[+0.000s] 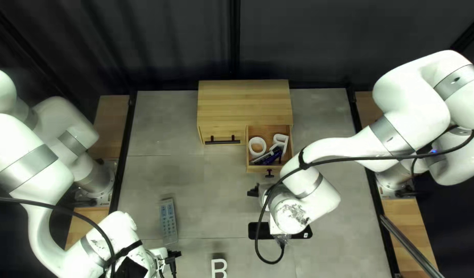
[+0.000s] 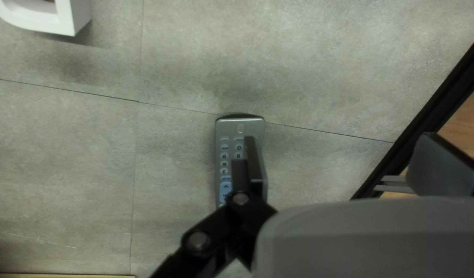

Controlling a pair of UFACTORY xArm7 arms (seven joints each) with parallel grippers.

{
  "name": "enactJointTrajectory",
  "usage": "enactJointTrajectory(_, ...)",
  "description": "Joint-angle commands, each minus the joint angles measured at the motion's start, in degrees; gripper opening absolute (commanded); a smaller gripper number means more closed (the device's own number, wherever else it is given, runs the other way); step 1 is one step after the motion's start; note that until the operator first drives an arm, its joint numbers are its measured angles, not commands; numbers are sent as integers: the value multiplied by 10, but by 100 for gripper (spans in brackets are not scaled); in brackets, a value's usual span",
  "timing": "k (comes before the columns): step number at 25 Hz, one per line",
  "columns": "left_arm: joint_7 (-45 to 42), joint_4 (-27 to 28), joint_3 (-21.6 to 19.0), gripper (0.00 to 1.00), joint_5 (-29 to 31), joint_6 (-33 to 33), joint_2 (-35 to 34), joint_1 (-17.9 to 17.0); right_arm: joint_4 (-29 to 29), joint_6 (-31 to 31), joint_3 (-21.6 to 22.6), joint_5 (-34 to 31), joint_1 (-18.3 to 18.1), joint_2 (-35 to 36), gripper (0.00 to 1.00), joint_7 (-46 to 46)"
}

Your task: Open drawers and place objects into drawer and close

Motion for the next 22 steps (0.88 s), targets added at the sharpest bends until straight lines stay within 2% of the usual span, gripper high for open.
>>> enactJointTrajectory(1, 0, 0, 0, 100, 0, 0, 0, 0, -6, -1, -2, -2, -2, -6, 100, 0)
enactJointTrajectory(22, 0, 0, 0, 100, 0, 0, 0, 0, -18, 0, -1, -9, -1, -17, 100, 0)
